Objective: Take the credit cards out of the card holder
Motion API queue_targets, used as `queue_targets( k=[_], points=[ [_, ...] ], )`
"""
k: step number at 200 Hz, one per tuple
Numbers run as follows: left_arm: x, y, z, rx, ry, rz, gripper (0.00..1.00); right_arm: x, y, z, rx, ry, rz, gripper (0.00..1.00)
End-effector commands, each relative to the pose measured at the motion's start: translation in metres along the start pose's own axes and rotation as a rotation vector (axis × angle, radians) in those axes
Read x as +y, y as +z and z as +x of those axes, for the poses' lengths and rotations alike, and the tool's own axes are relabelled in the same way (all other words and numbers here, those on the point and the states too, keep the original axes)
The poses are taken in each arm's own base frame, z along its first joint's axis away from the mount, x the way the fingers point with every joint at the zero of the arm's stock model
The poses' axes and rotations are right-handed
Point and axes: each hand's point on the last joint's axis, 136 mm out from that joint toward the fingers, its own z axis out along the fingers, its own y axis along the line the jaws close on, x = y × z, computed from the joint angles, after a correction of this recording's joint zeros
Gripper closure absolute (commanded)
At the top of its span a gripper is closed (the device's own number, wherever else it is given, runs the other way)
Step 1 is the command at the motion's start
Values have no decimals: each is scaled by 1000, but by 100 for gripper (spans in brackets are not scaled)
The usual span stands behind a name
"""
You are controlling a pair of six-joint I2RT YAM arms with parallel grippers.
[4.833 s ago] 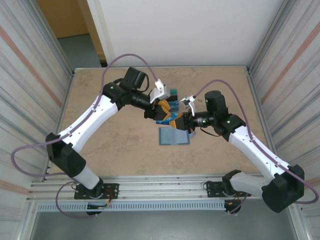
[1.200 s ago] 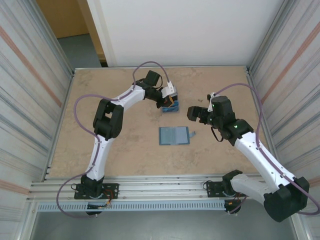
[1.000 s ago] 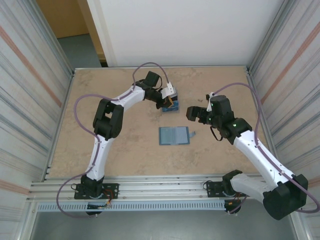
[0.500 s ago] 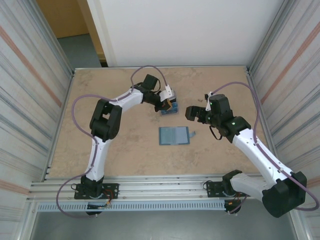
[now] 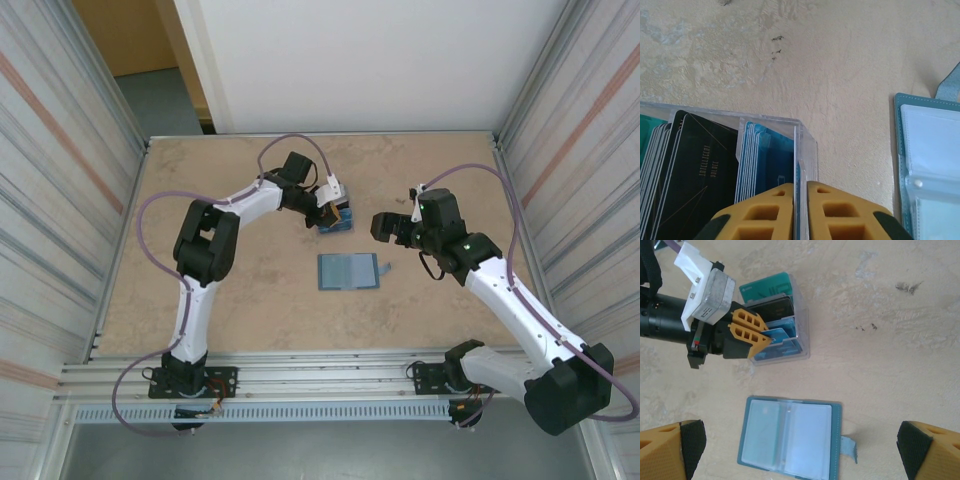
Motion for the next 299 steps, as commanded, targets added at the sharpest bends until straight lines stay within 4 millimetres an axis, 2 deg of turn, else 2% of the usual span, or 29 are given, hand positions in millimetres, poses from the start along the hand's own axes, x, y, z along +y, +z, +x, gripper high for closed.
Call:
queue_targets(
  k=[1,55,97,102,124,129,139,143,150,153,167,171,177,190,195,201,216,227,231,234,275,299],
  points=[
    [-4,-21,-12,-7,3,-12,84,7,-9,-13,-28,25,-23,1],
    [-2,-38,-28,-18,41,-58,80,9,-10,-12,-27,20,-33,1],
    [-4,-43,-38,-37,40,-60,79,11,-10,-12,-26,14,-36,1],
    [-6,-54,-50,-57,57,-76,79,11,-10,-12,-24,13,-37,1],
    [-9,-67,-63,-85,54,-96,78,13,-10,-10,-18,8,-39,1],
    [-10,-70,-66,-92,51,-102,68,13,-10,-9,-17,6,-39,1],
    [-12,-78,-72,-108,48,-120,65,15,-10,-6,-13,-4,-35,1],
    [-12,-81,-74,-113,46,-131,58,16,-9,-5,-12,-8,-33,1],
    [-13,-87,-77,-123,41,-154,56,18,-9,-3,-7,-18,-25,1],
    [-13,-89,-76,-123,35,-164,51,18,-8,-2,-4,-20,-19,1],
    [-15,-103,-80,-143,24,-223,41,19,-5,6,20,-41,20,1],
    [-16,-106,-79,-147,17,-239,35,20,-4,9,29,-49,31,1],
    [-15,-110,-76,-151,-3,-269,30,20,-3,12,40,-57,52,1],
    [-17,-123,-73,-168,-33,-337,29,23,2,22,71,-75,85,0],
    [-18,-128,-70,-171,-51,-365,28,25,4,26,85,-81,96,2],
    [-19,-134,-67,-176,-76,-401,21,27,6,30,101,-82,107,5],
    [-21,-153,-59,-196,-130,-503,20,33,12,43,148,-86,119,12],
    [-23,-164,-46,-198,-188,-573,19,38,17,52,178,-89,123,14],
    [-23,-165,-39,-193,-210,-596,6,41,19,57,191,-92,121,15],
    [-24,-171,-38,-204,-225,-619,3,43,20,59,198,-93,119,15],
    [-41,-211,13,-222,-441,-839,1,65,47,101,336,-119,116,21],
    [-51,-229,41,-263,-584,-934,2,74,65,121,412,-164,146,28]
  ],
)
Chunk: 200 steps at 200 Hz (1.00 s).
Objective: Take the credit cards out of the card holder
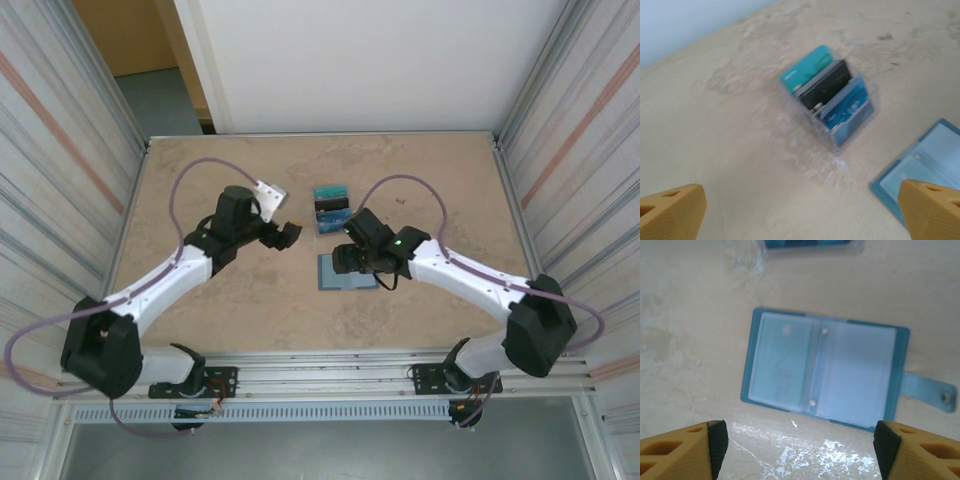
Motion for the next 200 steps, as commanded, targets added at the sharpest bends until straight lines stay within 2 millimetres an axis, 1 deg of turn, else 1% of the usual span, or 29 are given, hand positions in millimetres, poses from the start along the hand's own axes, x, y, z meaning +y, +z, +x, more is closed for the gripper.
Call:
queue_targets(
  k=[1,31,51,65,91,109,165,200],
  points=[
    [34,-23,4,-65,-202,-190,1,13,10,4,51,4,24,28],
    [33,-35,29,-50,-317,-198,1,29,33,12,120,-76,66,42],
    [30,-37,43,-49,-384,-189,1,36,45,16,155,-124,96,46],
    [30,-37,51,-47,-423,-194,1,36,52,18,174,-143,122,48],
    [32,-35,65,-36,-455,-215,1,34,62,19,194,-157,148,46],
    [33,-33,70,-18,-456,-227,1,33,70,22,210,-168,160,44],
    [31,-28,78,14,-464,-223,1,24,86,23,236,-162,198,43],
    [26,-24,84,25,-478,-196,1,25,94,24,242,-160,190,43]
  ],
)
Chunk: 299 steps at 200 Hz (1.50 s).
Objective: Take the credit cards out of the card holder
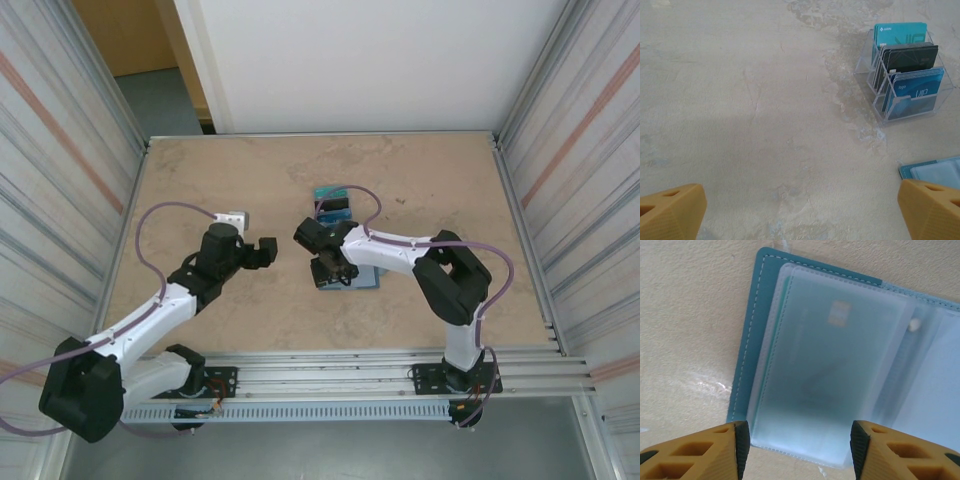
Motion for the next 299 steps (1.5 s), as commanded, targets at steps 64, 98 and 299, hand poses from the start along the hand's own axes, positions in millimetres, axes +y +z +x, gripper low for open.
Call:
queue_targets(
  k=[64,98,299],
  points=[
    [-1,9,13,26,-55,26,1,-2,12,-8,11,17,-15,40],
    [-2,11,13,32,-50,26,1,2,13,-7,15,17,-37,38],
    [-8,11,9,38,-37,51,1,7,20,8,53,51,-195,38]
  ],
)
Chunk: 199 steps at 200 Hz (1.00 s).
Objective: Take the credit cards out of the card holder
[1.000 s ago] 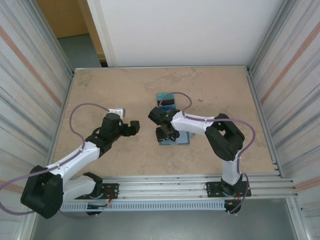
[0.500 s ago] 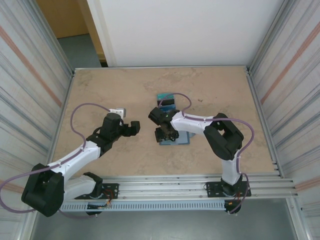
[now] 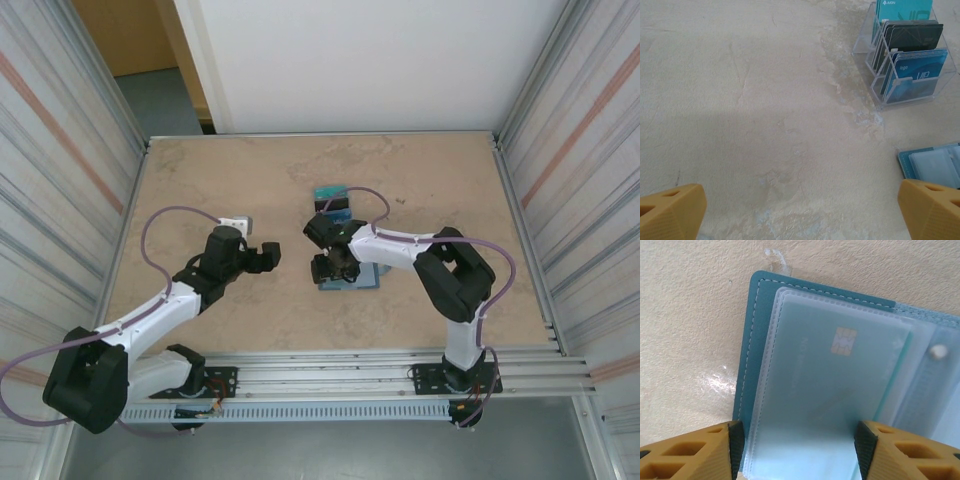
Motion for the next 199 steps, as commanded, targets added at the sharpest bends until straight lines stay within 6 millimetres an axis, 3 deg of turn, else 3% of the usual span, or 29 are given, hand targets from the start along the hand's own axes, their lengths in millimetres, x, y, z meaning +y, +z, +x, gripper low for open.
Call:
queue_targets(
  k=[1,61,199],
  points=[
    [-5,-1,-11,-21,0,17,1,2,6,15,56,-5,-56,38],
    [-6,-4,-15,-35,8,21,1,-6,-10,8,5,-28,12,38],
    [-4,-5,-15,-53,-2,21,1,-4,-17,7,-23,-41,33,39]
  ],
)
